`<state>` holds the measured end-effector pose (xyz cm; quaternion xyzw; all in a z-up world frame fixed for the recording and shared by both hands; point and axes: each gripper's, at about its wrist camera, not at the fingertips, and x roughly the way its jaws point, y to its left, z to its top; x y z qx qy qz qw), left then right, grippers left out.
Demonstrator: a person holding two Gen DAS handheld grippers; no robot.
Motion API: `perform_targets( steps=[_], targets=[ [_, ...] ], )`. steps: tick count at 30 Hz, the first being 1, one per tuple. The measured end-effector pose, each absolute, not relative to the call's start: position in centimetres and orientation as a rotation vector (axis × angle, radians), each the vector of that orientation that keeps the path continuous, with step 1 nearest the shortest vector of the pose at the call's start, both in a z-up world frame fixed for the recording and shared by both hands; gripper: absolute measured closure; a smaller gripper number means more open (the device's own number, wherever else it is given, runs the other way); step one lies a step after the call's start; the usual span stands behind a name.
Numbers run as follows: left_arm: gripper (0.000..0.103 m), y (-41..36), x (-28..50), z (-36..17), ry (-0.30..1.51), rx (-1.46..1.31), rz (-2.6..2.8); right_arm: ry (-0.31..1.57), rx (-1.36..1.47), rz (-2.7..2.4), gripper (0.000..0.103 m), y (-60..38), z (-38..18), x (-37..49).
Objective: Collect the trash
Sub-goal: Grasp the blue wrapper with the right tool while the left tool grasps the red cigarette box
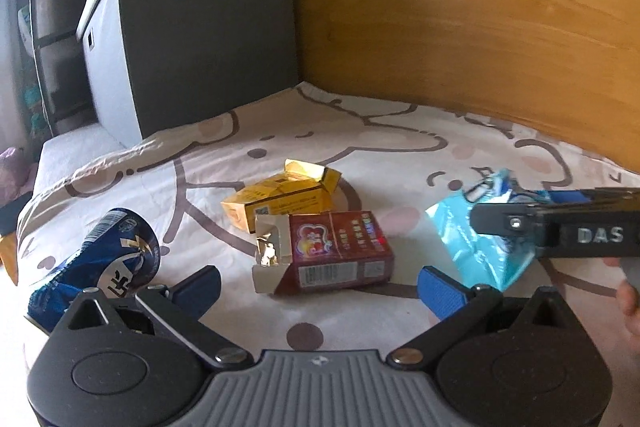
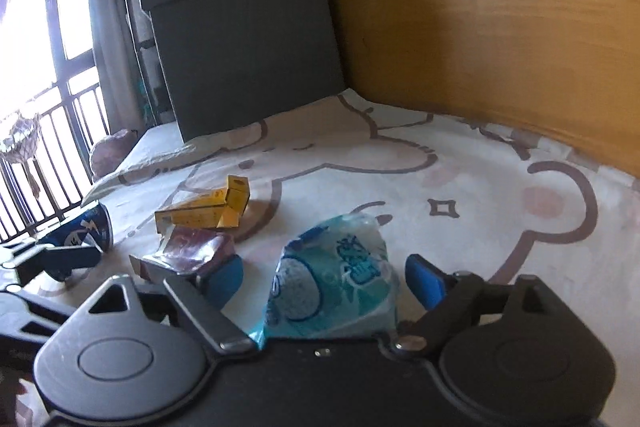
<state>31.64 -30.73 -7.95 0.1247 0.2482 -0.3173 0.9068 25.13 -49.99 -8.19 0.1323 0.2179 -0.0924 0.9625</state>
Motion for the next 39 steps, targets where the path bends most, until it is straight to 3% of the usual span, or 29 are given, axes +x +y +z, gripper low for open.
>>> perform_targets(
  steps=[5, 7, 27, 31, 39],
  targets=[
    [0.000, -31.6, 32.6, -8.0, 0.538, 0.252, -0.645, 0.451, 0.293, -0.191, 0.039, -50.3, -8.5, 25.2],
    [0.000, -32.0, 32.7, -7.9, 0.542, 0.247, -0.645, 0.451, 0.308, -0.194, 0.041, -50.5, -8.5, 25.1],
    [0.000, -35.0, 36.7, -9.3, 0.671, 0.202, -0.519, 0.511, 0.276, -0.188, 0.053, -50.5, -8.8, 24.8],
    [0.013, -35.2, 36.3, -9.1, 0.645, 0.226, -0.525, 0.508, 0.277, -0.187, 0.054, -50.5, -8.7, 24.7],
    [0.014, -34.2, 34.6, -8.0, 0.614, 0.228, -0.584, 0.485, 0.288, -0.190, 0.055, -50.5, -8.6, 24.4]
  ],
)
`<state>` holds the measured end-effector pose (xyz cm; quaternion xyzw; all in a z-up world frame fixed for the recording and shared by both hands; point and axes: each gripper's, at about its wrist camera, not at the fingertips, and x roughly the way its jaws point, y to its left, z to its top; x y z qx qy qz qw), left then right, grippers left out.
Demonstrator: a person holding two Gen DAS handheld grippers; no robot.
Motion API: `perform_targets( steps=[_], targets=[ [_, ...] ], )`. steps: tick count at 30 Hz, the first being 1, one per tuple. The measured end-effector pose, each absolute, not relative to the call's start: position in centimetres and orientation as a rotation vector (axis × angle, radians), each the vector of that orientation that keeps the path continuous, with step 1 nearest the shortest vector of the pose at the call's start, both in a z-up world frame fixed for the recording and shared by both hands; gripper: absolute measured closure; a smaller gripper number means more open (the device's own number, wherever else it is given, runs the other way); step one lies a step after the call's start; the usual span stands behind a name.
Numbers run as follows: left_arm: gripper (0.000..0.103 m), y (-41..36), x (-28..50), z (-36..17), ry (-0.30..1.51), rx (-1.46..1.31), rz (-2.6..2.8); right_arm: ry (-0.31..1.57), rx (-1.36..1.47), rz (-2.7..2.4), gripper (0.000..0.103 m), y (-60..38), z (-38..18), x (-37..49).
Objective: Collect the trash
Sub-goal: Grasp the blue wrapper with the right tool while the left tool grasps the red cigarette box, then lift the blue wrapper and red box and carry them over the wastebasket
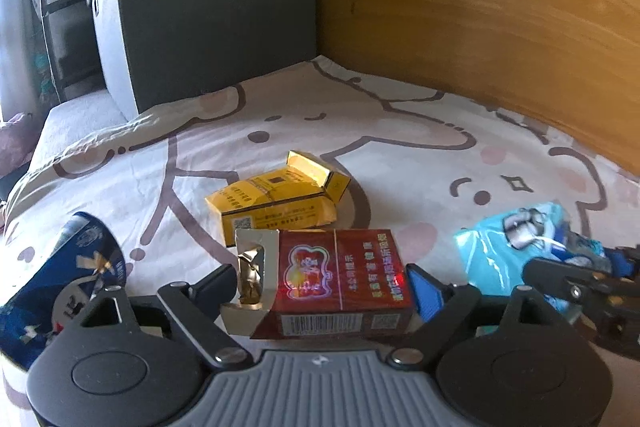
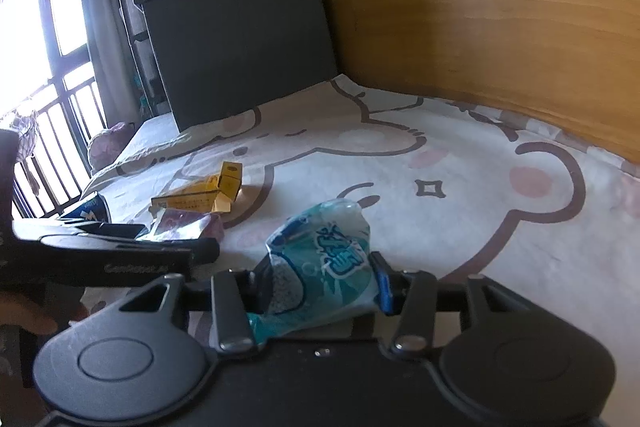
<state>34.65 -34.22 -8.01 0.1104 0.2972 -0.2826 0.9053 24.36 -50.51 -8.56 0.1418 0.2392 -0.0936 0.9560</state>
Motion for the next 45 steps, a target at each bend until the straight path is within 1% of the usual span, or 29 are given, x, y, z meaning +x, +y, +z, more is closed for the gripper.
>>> perform_targets(
  steps=[6, 17, 30, 45],
  targets=[
    [0.014, -31.9, 32.9, -6.6, 0.572, 0.204, -0.573, 0.440, 0.290, -0.177, 0.055, -50.1, -7.7, 23.7],
    [0.014, -25.4, 30.4, -3.4, 0.515, 0.168, -0.496, 0.383, 0.246, -0.134, 0.055, -47.6, -6.1, 22.6],
    [0.014, -18.6, 28.2, -2.2, 0.520, 0.098, -0.439, 0.391, 0.175, -0.074, 0.055, -42.4, -4.2, 21.8],
    [0.014, -8.7, 25.8, -0.4, 0.534, 0.049, -0.324, 0.426, 0.132, 0.044, 0.055, -33.3, -1.1, 22.4]
  ],
)
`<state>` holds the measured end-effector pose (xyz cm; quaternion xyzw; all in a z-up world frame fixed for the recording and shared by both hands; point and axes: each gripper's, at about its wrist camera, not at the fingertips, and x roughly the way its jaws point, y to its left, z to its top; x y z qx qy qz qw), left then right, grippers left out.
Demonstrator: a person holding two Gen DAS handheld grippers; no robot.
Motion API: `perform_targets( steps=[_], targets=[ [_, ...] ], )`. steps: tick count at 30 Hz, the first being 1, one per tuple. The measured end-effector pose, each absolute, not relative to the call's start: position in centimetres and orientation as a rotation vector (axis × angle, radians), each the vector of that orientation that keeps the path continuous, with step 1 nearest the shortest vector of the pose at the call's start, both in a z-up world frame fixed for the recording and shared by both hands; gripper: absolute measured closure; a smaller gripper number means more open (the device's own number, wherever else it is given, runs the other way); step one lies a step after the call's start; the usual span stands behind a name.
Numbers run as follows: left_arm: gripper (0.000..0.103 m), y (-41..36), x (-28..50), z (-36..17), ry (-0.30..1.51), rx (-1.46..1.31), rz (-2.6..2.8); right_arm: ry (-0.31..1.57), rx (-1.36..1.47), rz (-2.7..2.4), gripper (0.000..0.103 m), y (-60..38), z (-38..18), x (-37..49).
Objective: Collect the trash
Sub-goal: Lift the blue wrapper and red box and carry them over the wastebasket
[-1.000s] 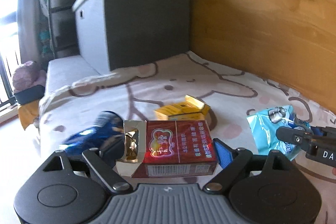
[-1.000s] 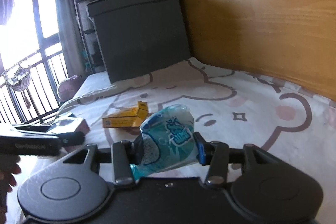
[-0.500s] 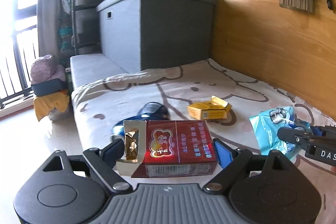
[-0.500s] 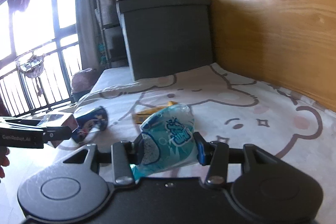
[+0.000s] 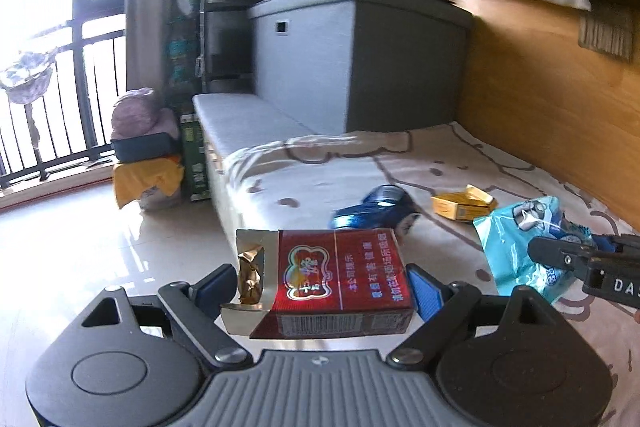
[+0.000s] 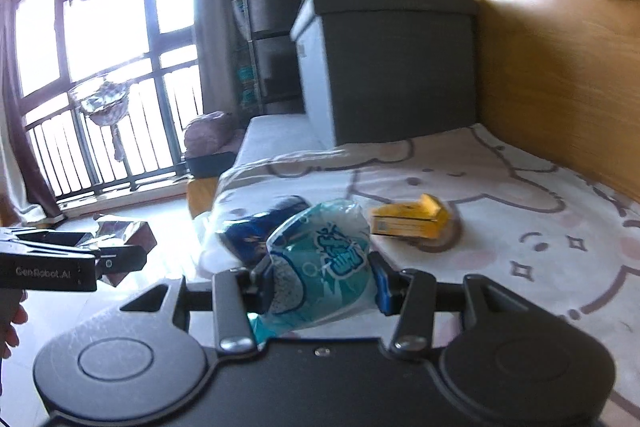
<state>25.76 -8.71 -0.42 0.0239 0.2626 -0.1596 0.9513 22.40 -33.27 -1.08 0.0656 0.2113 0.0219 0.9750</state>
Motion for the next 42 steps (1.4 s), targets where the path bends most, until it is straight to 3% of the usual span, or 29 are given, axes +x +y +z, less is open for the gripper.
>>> perform_targets(
  steps=[21, 42],
  targets=[
    [0.014, 5.4, 21.8, -0.1, 0.564, -0.077, -0.182, 0.537, 0.083, 0.169, 0.055, -18.5, -0.7, 23.6],
    [0.014, 12.5, 23.3, -12.1, 0.776, -0.158, -0.070, 0.841, 0.087, 0.263, 0.055, -9.3, -12.8, 27.2]
  ],
)
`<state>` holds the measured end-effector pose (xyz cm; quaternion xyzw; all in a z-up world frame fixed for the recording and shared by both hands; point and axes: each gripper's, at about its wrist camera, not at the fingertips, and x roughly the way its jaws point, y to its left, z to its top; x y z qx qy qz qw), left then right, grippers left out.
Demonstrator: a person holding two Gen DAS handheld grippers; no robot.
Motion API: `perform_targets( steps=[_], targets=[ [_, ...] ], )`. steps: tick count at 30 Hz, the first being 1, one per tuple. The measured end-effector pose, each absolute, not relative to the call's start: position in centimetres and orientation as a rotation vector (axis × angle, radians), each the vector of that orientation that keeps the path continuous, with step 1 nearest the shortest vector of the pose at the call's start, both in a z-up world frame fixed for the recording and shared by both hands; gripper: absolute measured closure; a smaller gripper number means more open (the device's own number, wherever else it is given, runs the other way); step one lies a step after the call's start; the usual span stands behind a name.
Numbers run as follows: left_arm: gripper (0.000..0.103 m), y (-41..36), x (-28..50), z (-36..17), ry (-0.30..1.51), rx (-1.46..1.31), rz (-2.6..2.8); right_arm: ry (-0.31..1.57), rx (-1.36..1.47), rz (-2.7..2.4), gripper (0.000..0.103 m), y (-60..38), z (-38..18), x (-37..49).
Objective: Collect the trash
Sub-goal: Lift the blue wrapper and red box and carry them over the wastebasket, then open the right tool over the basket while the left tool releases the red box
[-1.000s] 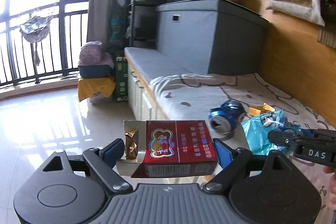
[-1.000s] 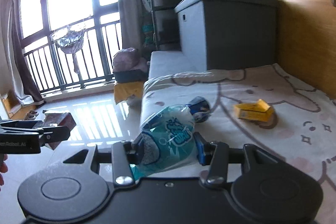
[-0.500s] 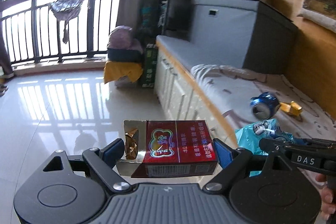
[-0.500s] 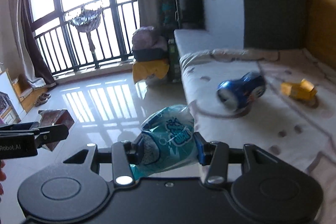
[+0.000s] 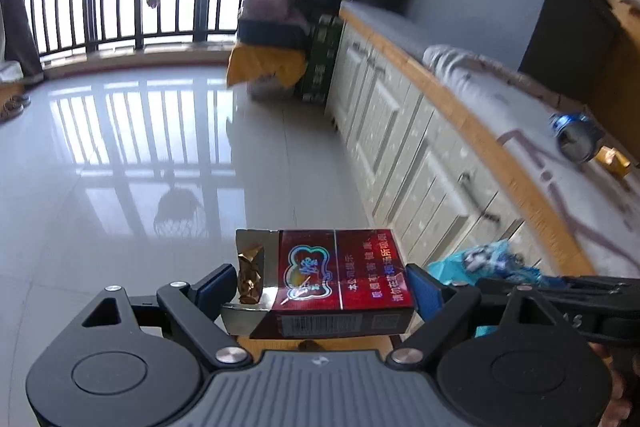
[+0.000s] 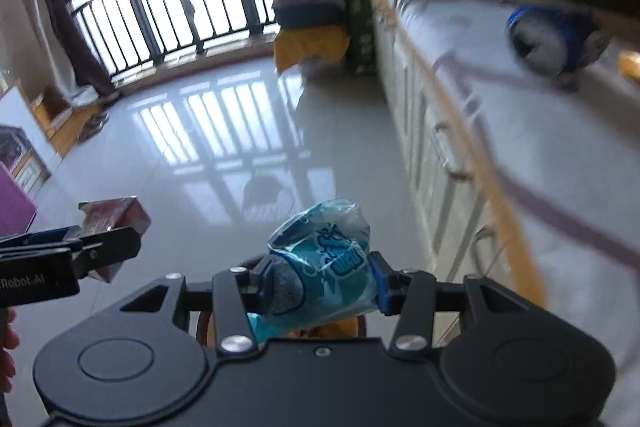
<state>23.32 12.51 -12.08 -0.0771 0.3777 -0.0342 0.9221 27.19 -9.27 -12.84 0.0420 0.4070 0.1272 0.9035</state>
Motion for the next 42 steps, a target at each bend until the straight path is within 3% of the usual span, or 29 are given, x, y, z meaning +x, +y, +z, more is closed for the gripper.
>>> perform_targets(
  steps=[17, 34, 42],
  targets=[
    [0.014, 14.2, 26.2, -23.5, 1.033, -0.185, -0.044, 1.173, 0.054, 0.331, 0.055, -5.6, -24.7, 31.4],
    [0.014, 14.4, 27.6, -29.1, 1.167, -0.231, -0.011, 1.269, -0.040, 0.375, 0.051, -3.7, -29.1, 32.6],
    [0.014, 14.4, 28.3, -29.9, 1.176, -0.223, -0.004, 1.249, -0.042, 0.360, 0.034, -3.8, -29.4, 33.0]
  ],
)
